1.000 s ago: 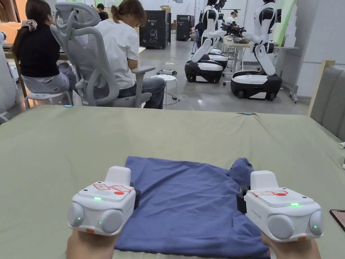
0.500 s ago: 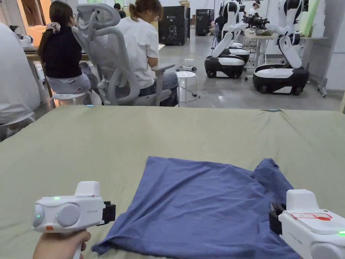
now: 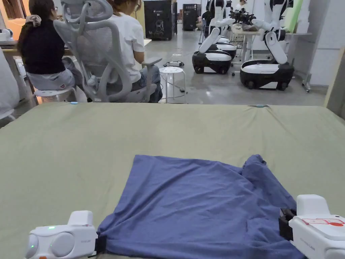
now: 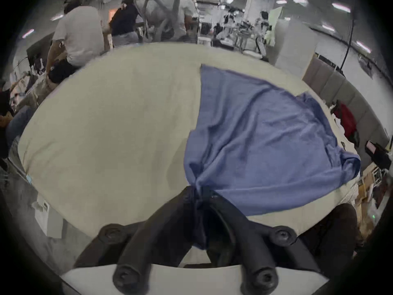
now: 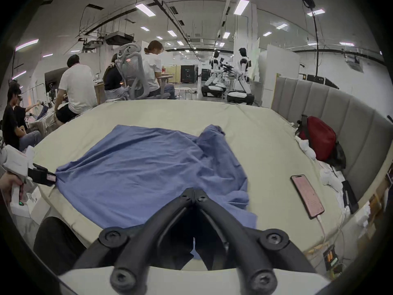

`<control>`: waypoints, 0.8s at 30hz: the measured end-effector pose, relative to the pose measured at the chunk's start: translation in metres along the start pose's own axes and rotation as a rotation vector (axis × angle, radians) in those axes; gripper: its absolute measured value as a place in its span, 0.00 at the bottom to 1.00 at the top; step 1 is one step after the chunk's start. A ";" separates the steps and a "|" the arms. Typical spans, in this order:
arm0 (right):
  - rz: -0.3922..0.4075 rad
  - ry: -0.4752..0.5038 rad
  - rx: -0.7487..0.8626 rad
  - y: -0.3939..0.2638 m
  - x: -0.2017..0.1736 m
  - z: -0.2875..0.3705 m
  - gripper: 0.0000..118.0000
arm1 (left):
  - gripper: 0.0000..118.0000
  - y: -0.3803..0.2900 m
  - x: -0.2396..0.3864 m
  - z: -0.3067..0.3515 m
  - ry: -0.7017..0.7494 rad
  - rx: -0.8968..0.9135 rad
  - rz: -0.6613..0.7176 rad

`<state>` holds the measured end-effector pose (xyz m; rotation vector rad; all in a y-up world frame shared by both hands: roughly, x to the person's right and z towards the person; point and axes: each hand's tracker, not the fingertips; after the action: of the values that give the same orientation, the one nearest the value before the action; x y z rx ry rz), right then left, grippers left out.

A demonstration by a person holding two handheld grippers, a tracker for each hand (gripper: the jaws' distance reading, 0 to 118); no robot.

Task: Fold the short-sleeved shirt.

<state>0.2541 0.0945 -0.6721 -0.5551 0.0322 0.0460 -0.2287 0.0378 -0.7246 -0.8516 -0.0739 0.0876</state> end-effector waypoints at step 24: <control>-0.225 0.001 -0.216 -0.071 0.066 -0.027 0.05 | 0.04 0.000 0.024 0.025 -0.007 0.044 -0.067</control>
<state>0.3235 0.0221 -0.6604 -0.7712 -0.0342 -0.1716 -0.2070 0.0591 -0.7079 -0.8038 -0.1064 0.0290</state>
